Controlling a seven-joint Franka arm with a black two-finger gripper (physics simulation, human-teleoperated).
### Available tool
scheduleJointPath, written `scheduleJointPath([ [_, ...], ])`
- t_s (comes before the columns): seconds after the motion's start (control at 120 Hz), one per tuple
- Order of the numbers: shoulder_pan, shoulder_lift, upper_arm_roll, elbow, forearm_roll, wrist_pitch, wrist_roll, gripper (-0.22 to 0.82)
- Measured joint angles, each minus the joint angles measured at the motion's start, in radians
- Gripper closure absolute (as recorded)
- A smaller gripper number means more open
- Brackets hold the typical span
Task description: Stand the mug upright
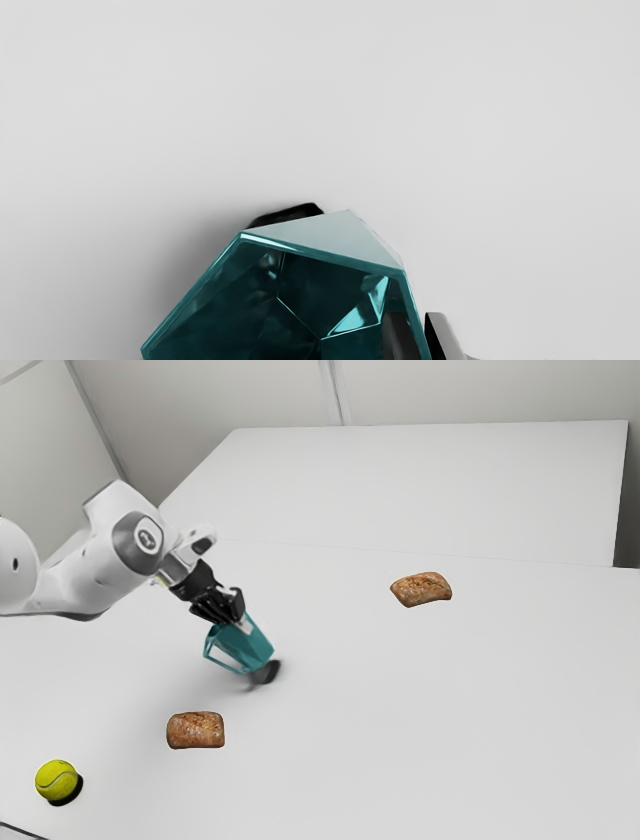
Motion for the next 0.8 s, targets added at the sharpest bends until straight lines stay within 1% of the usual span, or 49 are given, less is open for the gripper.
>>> scheduleJointPath([
  [0.208, -0.05, -0.012, 0.012, -0.022, 0.175, 0.06, -0.086, 0.78],
  [0.442, -0.09, -0.033, 0.023, -0.03, 0.373, 0.086, -0.191, 0.78],
  [0.6, -0.067, -0.029, 0.023, -0.029, 0.476, 0.101, -0.251, 0.78],
  [0.8, -0.004, -0.024, 0.022, -0.03, 0.529, 0.112, -0.314, 0.78],
])
